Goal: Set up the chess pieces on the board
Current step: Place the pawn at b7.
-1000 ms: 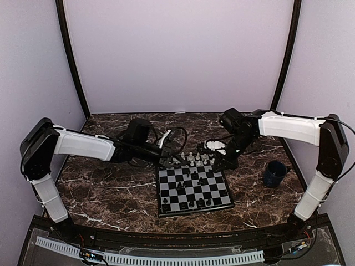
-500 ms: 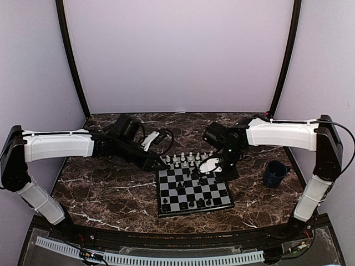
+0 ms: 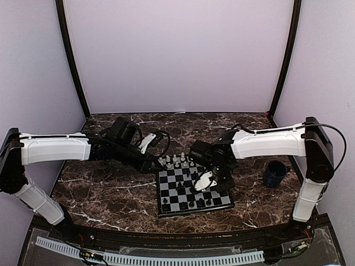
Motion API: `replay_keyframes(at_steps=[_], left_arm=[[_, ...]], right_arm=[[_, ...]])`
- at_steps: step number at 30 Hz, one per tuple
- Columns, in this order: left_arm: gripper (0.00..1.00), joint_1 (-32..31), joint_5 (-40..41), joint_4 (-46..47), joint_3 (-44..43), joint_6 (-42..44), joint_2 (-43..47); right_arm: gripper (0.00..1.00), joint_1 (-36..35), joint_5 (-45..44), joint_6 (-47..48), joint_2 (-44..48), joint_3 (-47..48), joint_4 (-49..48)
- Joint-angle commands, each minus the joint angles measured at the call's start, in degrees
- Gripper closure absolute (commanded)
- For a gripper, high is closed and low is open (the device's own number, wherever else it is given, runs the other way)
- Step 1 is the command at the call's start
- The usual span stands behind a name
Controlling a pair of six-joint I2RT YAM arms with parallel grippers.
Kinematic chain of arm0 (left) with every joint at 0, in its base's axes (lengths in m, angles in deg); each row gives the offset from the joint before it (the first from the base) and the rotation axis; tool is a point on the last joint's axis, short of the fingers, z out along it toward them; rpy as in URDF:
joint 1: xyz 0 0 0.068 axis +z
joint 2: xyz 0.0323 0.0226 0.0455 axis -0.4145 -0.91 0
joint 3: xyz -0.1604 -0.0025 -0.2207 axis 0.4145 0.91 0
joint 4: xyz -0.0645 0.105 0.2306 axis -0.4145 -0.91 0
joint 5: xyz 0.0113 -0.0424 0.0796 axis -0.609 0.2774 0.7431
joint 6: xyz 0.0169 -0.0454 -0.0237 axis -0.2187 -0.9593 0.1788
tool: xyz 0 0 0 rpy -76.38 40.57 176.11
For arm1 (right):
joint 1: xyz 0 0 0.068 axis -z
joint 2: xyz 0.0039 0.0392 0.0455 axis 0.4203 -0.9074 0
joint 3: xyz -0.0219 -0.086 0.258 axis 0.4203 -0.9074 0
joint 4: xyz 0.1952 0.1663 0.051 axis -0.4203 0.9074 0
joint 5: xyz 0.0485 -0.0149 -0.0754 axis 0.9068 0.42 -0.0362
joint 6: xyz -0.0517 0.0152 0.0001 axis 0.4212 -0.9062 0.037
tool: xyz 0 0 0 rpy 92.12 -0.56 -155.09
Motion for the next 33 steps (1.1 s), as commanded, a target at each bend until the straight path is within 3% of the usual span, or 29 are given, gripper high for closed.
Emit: replay_keyframes(at_steps=[1, 15, 22, 33], left_arm=[[0.99, -0.2, 0.4, 1.8, 1.7, -0.7, 2.3], [0.99, -0.2, 0.7, 2.3, 2.7, -0.1, 2.3], [0.99, -0.2, 0.7, 2.5, 2.9, -0.2, 2.1], [0.99, -0.2, 0.3, 2.7, 2.6, -0.1, 1.5]], right_arm=[[0.89, -1.3, -0.3, -1.1, -1.0, 2.0, 2.1], [0.86, -2.1, 3.1, -2.2, -2.9, 2.7, 2.4], [0.78, -2.1, 4.7, -2.6, -2.2, 3.6, 2.4], [0.81, -2.1, 5.7, -3.5, -2.3, 1.9, 1.3]])
